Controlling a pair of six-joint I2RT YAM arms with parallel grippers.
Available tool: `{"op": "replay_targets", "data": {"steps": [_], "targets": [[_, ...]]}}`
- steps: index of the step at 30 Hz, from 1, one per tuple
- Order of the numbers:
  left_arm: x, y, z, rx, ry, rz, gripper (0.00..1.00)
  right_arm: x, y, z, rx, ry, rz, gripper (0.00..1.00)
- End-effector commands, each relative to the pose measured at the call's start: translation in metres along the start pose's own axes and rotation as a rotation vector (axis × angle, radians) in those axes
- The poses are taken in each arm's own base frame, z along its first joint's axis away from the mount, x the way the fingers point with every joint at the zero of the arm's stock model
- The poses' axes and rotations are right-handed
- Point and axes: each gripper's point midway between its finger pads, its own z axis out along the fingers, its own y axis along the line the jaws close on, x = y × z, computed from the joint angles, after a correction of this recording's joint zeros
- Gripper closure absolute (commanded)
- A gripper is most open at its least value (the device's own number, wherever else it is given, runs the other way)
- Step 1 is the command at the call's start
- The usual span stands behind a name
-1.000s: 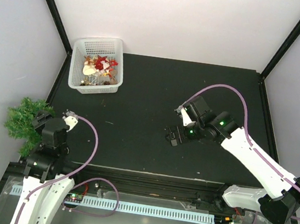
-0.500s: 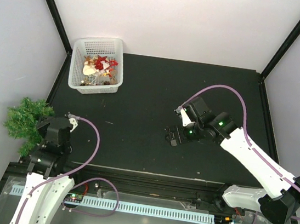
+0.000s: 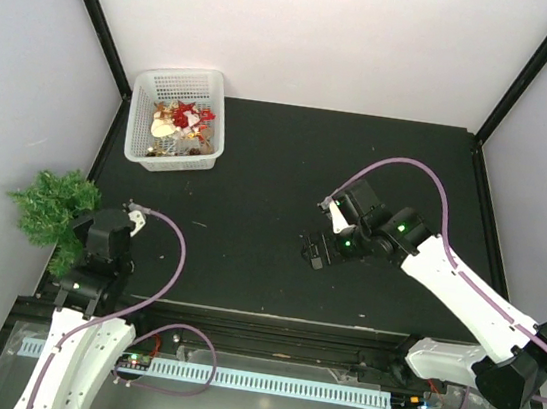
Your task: Decorate the small christmas tree
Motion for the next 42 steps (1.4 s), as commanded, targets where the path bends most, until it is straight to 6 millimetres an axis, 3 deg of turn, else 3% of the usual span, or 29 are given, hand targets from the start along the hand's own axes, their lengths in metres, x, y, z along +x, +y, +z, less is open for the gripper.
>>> {"op": "replay_targets", "data": {"steps": [1,8,13,15,21,28,33,42], "targets": [[-0.012,0.043,-0.006,-0.111,-0.06,-0.081,0.98,-0.005,0.0,-0.003,0.006,-0.048,0.001,0.0],[-0.046,0.084,-0.011,-0.123,-0.166,-0.157,0.99,-0.01,-0.01,-0.008,0.051,-0.113,0.032,0.0],[-0.093,0.117,-0.012,-0.057,-0.257,-0.205,0.98,-0.011,-0.018,-0.012,0.085,-0.145,0.053,0.0],[-0.117,0.122,-0.018,-0.033,-0.316,-0.188,0.98,-0.01,-0.021,-0.013,0.1,-0.148,0.065,0.0],[-0.192,0.113,-0.046,-0.037,-0.512,-0.053,0.99,0.0,-0.034,-0.018,0.145,-0.18,0.111,0.0],[-0.269,0.12,-0.084,-0.052,-0.657,-0.001,0.98,0.023,-0.087,-0.046,0.41,-0.239,0.305,0.0],[-0.321,0.109,-0.104,-0.073,-0.736,0.08,0.98,0.037,-0.093,-0.056,0.399,-0.279,0.376,0.0],[-0.401,0.076,-0.106,-0.144,-0.798,0.222,0.98,0.053,-0.098,-0.058,0.379,-0.302,0.428,0.0]]}}
